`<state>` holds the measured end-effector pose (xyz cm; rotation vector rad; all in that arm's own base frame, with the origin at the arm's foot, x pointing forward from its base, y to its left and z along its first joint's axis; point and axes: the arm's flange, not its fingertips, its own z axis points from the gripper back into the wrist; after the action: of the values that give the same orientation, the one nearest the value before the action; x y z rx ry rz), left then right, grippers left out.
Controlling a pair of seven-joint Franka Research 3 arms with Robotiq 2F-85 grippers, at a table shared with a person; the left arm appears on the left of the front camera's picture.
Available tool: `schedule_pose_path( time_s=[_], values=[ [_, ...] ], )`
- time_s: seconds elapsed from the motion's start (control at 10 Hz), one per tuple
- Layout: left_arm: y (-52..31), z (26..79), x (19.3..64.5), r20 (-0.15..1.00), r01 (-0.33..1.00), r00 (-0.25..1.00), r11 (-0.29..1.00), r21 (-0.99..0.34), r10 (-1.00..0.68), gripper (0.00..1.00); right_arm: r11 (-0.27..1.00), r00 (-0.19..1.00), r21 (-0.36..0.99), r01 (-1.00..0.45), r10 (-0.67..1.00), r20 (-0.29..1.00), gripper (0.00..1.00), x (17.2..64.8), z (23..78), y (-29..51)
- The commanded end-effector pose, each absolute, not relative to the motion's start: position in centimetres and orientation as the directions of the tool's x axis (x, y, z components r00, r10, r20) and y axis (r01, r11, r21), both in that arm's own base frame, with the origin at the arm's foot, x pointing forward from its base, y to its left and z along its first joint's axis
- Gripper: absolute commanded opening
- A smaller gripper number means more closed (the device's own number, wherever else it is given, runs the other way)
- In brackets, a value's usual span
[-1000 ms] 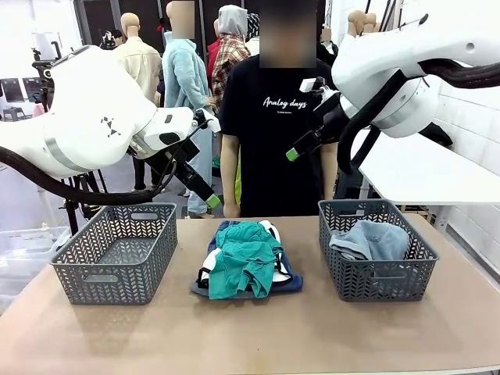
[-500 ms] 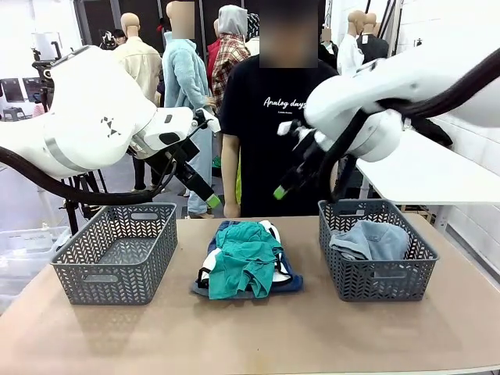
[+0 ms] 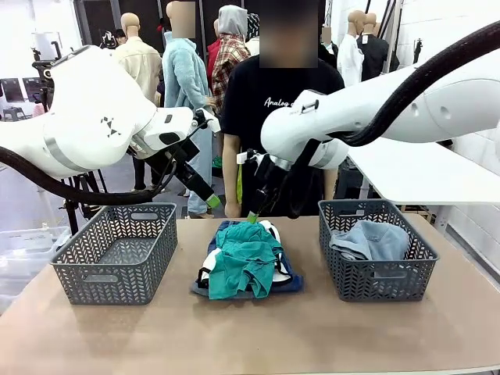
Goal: Sort the tops and bottoms.
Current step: Lift clothes from the center of the table with your right hand.
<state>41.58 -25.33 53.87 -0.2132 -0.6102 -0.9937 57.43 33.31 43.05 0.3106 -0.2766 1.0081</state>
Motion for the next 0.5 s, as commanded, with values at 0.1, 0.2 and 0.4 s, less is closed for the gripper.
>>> schedule_pose_path(
  time_s=[0.1,0.2,0.4],
  values=[
    [-25.1,54.0,41.5,0.570,0.836,0.389,0.537,0.113,-0.724,1.00,0.501,0.506,0.124,-0.857,0.769,0.391,1.00,57.1,43.1,32.6],
    [-25.1,54.0,41.5,0.570,0.836,0.389,0.537,0.113,-0.724,1.00,0.495,0.505,0.128,-0.859,0.781,0.367,1.00,57.5,43.1,33.4],
    [-25.1,54.0,41.5,0.570,0.836,0.389,0.537,0.113,-0.724,1.00,0.490,0.486,0.094,-0.867,0.789,0.376,1.00,57.9,39.9,35.2]
  ],
)
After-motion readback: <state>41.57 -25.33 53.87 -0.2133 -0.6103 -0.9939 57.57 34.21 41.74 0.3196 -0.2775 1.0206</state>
